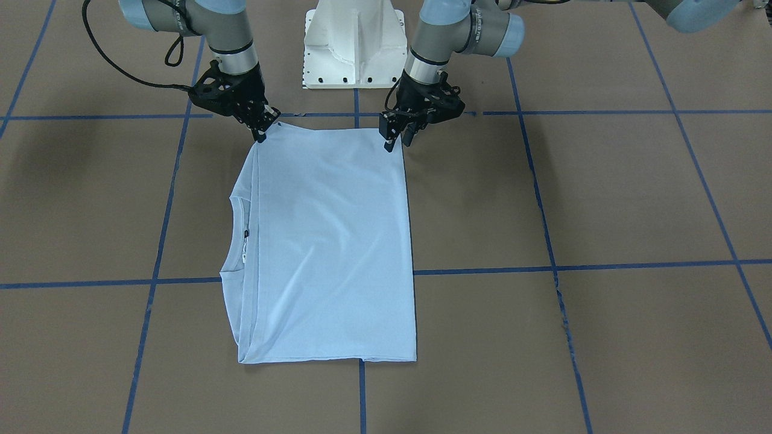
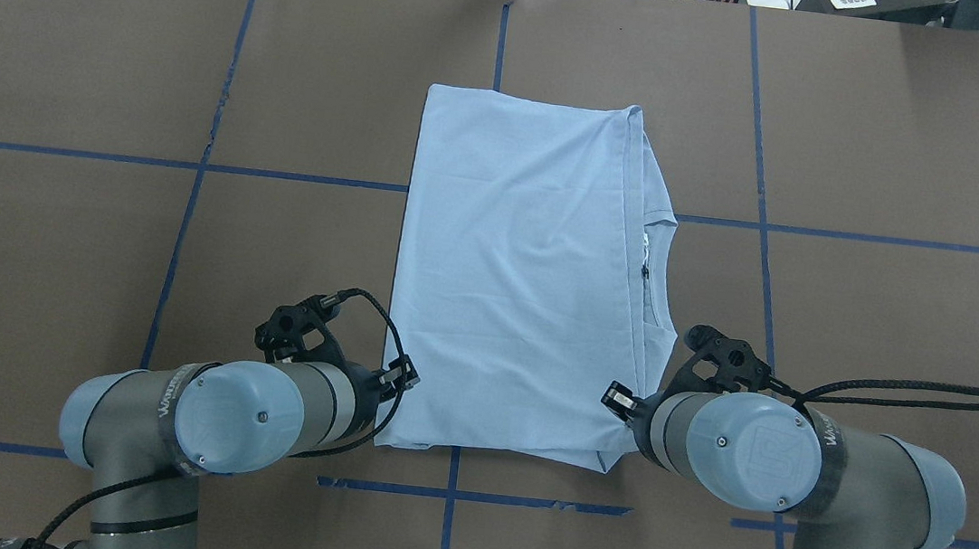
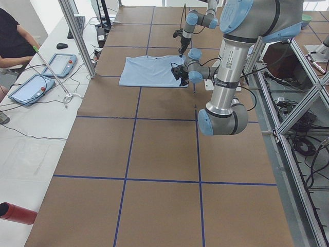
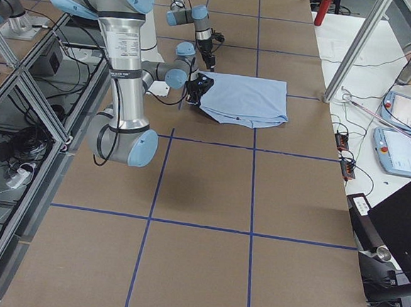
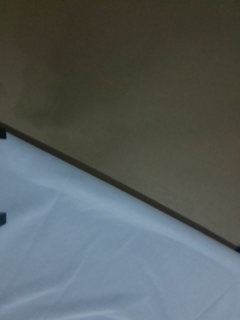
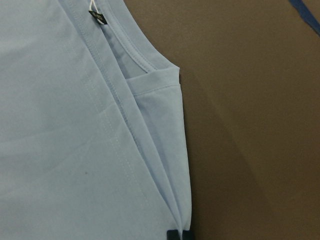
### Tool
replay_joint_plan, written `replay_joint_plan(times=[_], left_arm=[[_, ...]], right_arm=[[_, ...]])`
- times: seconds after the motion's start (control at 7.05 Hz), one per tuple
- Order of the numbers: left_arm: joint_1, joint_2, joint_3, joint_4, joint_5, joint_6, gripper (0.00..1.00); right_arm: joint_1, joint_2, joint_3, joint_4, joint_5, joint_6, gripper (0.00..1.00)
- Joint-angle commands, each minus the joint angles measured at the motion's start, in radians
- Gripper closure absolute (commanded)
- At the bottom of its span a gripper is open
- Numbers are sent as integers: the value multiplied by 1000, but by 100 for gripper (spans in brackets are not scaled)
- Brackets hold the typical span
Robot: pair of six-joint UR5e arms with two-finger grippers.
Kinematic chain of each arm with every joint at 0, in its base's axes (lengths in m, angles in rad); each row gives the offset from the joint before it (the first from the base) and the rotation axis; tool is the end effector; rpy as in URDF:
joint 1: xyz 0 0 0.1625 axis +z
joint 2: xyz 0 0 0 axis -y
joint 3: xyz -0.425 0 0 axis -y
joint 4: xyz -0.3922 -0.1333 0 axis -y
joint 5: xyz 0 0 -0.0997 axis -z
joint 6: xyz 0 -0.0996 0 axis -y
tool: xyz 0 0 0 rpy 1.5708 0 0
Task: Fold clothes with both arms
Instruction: 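Move the left gripper to the shirt's near corner while the right gripper holds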
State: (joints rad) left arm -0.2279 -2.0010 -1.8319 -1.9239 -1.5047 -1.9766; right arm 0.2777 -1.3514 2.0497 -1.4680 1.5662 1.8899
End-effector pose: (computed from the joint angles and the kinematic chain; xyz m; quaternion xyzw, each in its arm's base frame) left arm 0.5679 -0.2753 0.2625 -0.0158 0.4991 -0.2856 0.8180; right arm -0.4767 -0.2750 0.3229 -0.0060 -0.3899 0.2716 0.8799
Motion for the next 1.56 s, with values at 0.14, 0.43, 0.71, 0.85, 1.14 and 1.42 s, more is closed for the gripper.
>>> replay_joint_plan(times=[0.14, 0.43, 0.71, 0.85, 1.14, 1.42], left_arm=[[55, 5, -4, 16, 1, -14, 43], [56, 5, -1, 17, 1, -14, 47], [56, 5, -1, 17, 1, -16, 60], [56, 5, -6, 17, 1, -59, 100], [52, 4, -32, 19, 0, -70, 100], [47, 75, -210, 40, -2, -99, 100]], right_arm=[[0, 1, 0, 0, 2, 0, 100], [0, 4, 1, 0, 0, 0, 100], [0, 8, 3, 0, 0, 0, 100], [0, 9, 3, 0, 0, 0, 100], [0, 8, 4, 0, 0, 0, 100], [-3, -9, 52, -2, 8, 2, 100]])
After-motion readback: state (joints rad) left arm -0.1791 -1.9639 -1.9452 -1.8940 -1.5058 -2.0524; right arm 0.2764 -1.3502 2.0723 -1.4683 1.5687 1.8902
